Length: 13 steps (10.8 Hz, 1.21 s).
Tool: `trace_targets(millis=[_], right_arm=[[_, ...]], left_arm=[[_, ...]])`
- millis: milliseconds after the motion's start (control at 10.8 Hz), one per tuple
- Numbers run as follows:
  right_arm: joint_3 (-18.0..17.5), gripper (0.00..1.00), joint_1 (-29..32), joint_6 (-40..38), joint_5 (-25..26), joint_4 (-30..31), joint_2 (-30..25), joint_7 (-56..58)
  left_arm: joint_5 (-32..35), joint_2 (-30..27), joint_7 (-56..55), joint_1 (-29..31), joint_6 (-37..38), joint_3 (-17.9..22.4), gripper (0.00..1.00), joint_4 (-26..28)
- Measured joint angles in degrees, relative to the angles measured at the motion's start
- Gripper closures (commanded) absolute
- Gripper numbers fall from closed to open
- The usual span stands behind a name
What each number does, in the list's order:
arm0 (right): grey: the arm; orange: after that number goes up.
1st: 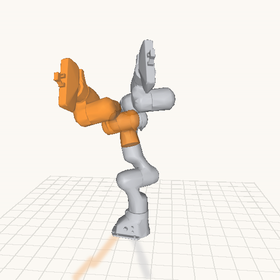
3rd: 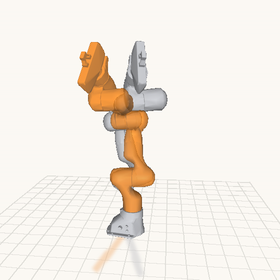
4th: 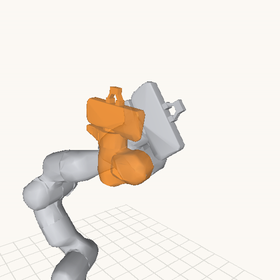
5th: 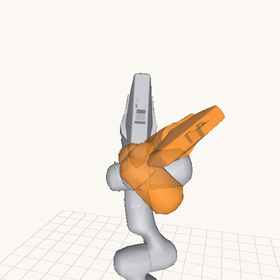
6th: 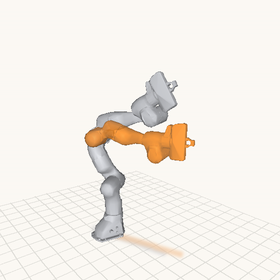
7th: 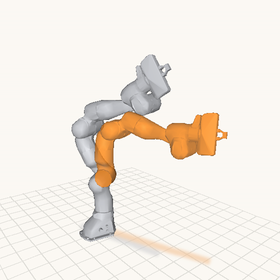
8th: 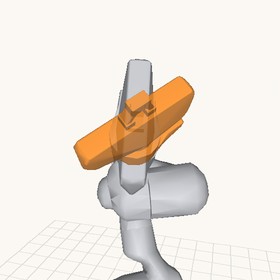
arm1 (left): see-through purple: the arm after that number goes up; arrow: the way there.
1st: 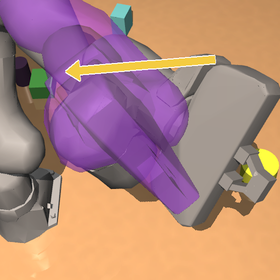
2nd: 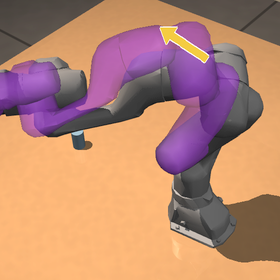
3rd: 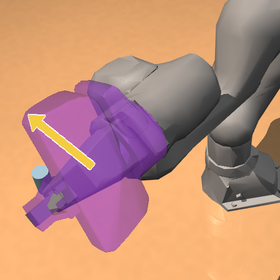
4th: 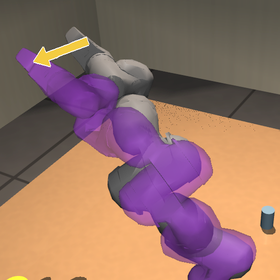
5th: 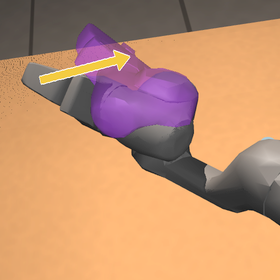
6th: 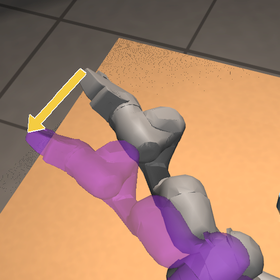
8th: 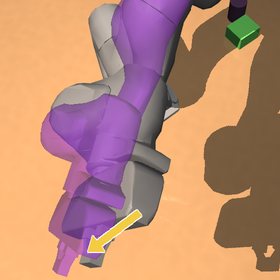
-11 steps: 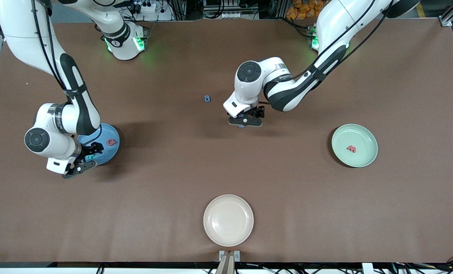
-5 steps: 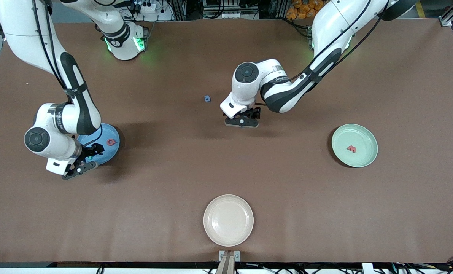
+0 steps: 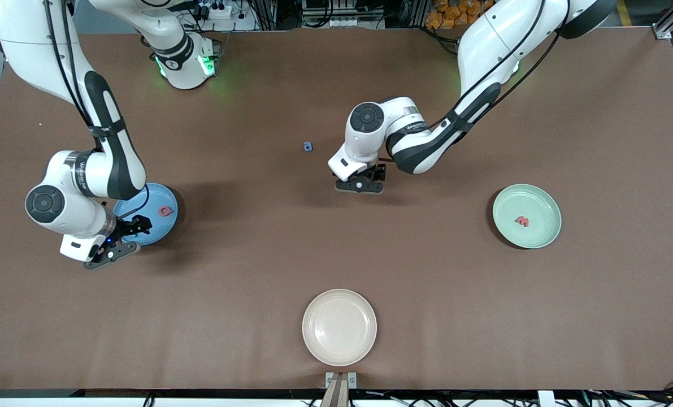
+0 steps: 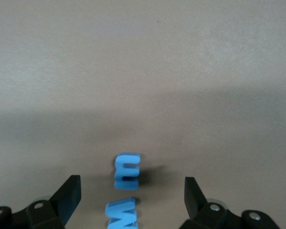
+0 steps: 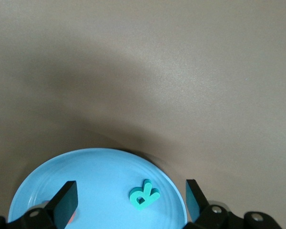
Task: Sort uppercase to blue plate, lowercase to green plate
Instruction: 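Release the R on the blue plate while the left gripper lowers to E, then grasp the blue E with the left gripper, carry toward the green plate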
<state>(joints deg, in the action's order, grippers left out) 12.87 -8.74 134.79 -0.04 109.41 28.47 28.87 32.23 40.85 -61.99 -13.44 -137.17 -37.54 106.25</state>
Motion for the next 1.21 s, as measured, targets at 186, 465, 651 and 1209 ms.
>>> trace_targets(millis=[186, 465, 651, 1209], right_arm=[[0.0, 0.00, 0.0, 0.0, 0.0, -0.1, 0.0, 0.0], [0.0, 0.00, 0.0, 0.0, -0.1, -0.4, -0.1, 0.0], [0.0, 0.00, 0.0, 0.0, -0.1, -0.5, -0.1, -0.1], [0.0, 0.00, 0.0, -0.1, -0.1, -0.5, -0.1, -0.1]], left_arm=[[0.0, 0.2, 0.0, -2.8, -1.1, 2.1, 0.11, 0.0], [1.4, 0.2, 0.0, -3.3, -1.1, 2.8, 0.15, 0.1], [3.9, 0.4, 0.0, -3.1, -1.1, 3.3, 0.18, 0.5], [4.4, 0.7, 0.0, -3.0, -1.1, 3.4, 0.36, 0.5]])
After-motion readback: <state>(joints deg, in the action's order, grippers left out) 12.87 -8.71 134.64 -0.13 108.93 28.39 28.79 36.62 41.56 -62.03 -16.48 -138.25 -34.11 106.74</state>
